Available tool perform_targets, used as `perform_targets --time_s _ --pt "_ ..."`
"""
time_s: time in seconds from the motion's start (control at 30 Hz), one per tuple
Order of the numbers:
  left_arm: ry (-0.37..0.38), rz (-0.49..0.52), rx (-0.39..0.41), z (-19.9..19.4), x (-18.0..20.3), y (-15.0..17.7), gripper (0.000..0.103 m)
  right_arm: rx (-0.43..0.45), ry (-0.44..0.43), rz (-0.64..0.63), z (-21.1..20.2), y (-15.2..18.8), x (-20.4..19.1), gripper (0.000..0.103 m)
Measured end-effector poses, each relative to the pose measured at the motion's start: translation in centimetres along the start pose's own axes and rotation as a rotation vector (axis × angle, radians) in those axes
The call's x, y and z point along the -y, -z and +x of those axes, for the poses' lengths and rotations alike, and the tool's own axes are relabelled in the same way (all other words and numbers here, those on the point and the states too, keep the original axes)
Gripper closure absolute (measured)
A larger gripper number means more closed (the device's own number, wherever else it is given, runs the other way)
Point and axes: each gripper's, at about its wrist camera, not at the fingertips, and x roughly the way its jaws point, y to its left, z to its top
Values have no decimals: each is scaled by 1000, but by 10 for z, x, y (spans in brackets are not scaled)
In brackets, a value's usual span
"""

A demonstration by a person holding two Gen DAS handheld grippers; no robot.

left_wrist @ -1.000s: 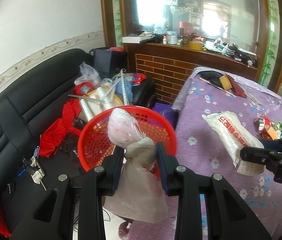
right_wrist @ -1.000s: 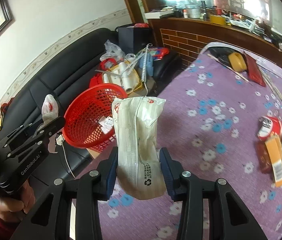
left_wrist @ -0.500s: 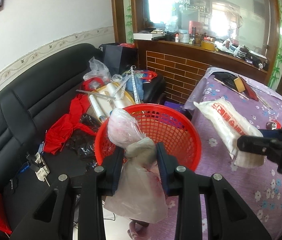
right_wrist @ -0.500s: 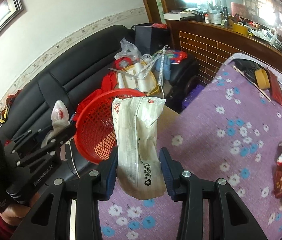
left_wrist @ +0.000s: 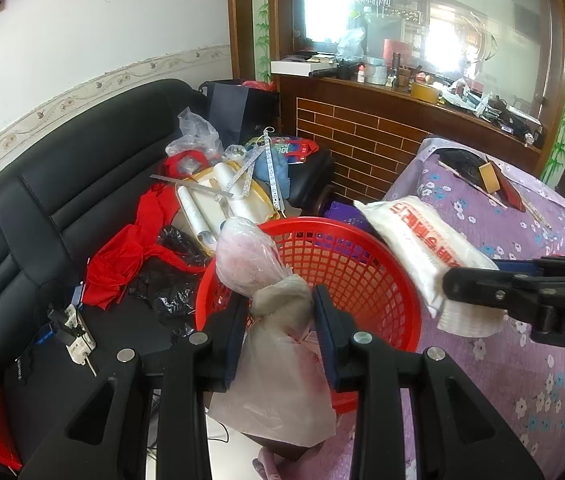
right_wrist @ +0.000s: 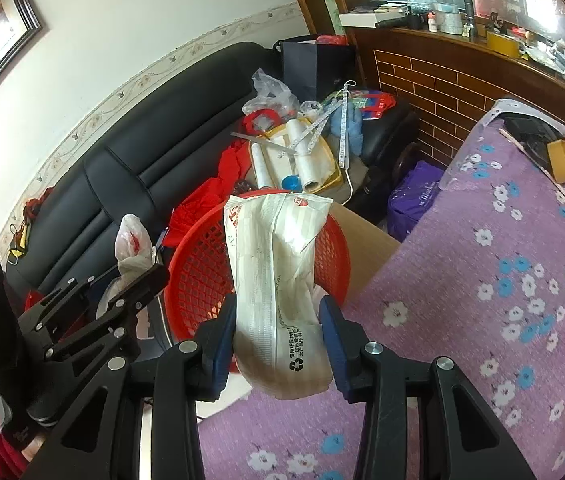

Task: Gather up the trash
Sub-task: 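Carry the white bag and white packet with both tools over the red basket, then open both tools to drop the bag and packet into the basket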

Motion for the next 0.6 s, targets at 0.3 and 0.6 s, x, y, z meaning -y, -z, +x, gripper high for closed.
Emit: perform_targets --time_s 0.3,0.6 --pt "16 1 -25 18 -5 -4 71 -21 -18 28 21 -12 3 58" --pt "10 -17 -5 19 -10 -7 29 -33 -29 72 43 -23 12 51"
